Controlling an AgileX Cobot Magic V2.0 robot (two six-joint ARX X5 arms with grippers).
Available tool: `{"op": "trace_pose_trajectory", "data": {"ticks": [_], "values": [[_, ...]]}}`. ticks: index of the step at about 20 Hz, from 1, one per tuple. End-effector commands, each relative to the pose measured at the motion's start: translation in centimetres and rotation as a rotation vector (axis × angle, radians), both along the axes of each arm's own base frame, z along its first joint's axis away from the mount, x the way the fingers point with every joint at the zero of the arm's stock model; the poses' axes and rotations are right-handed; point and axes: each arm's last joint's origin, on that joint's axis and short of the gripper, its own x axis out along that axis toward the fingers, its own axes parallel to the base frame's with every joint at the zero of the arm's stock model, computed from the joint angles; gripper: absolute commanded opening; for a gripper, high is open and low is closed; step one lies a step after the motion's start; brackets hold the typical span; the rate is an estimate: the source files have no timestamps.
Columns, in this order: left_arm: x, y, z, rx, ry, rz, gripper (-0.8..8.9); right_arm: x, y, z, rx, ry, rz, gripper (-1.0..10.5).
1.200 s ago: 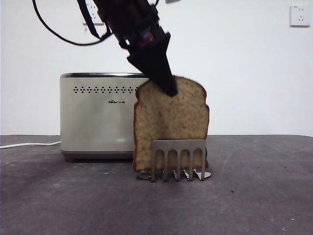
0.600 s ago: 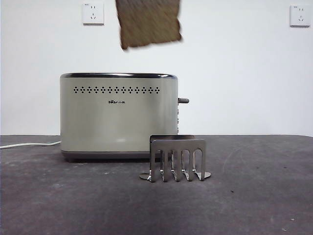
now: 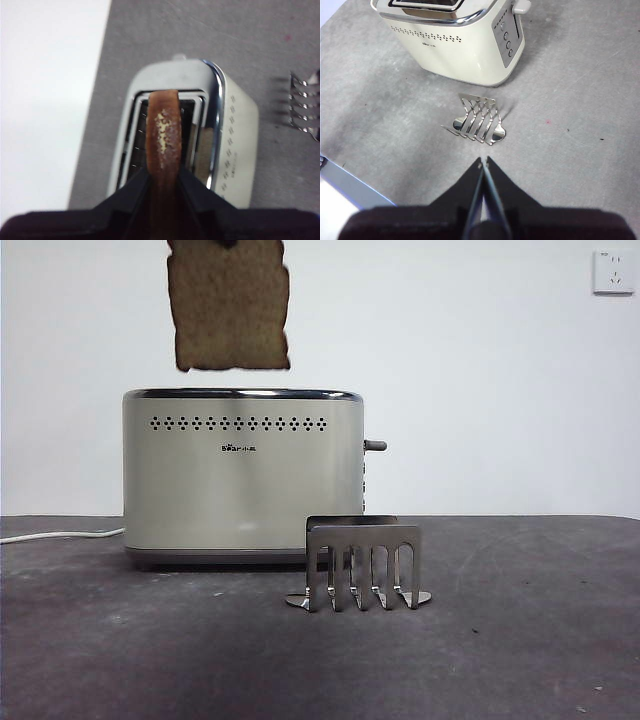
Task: Pick up a slice of bread from the rack,put the bread on the toaster,press the button
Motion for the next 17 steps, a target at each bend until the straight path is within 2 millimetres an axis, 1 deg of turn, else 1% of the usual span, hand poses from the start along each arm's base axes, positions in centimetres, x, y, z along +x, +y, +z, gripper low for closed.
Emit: {"op": "trace_pose_trajectory", "data": {"ticks": [1, 4, 6, 9, 14, 17], "values": [[0.6, 0.0, -1.0, 0.006, 0.051, -0.028, -0.09, 0.1, 0.0, 0.0, -0.005, -0.004, 0.008, -0.1], [1.1, 0.0, -1.2, 0.005, 0.045, -0.033, -0.09, 0.3, 0.1, -0.1, -0.005, 0.006, 0.008, -0.1], [1.6, 0.0, -1.6, -0.005, 0.064, -0.066, -0.09, 0.4, 0.1, -0.2, -0.006, 0.013, 0.008, -0.1], [2.8, -0.1, -2.8, 0.007, 0.101, -0.056, -0.09, 0.4, 0.1, -0.2, -0.007, 0.021, 0.008, -0.1], [4.0, -0.4, -4.0, 0.015, 0.122, -0.050, -0.09, 0.4, 0.1, -0.3, -0.012, 0.022, 0.012, -0.1], [5.4, -0.2, -5.4, 0.018, 0.165, -0.034, -0.05, 0.6, 0.1, -0.4, -0.016, 0.026, 0.016, -0.1]]}}
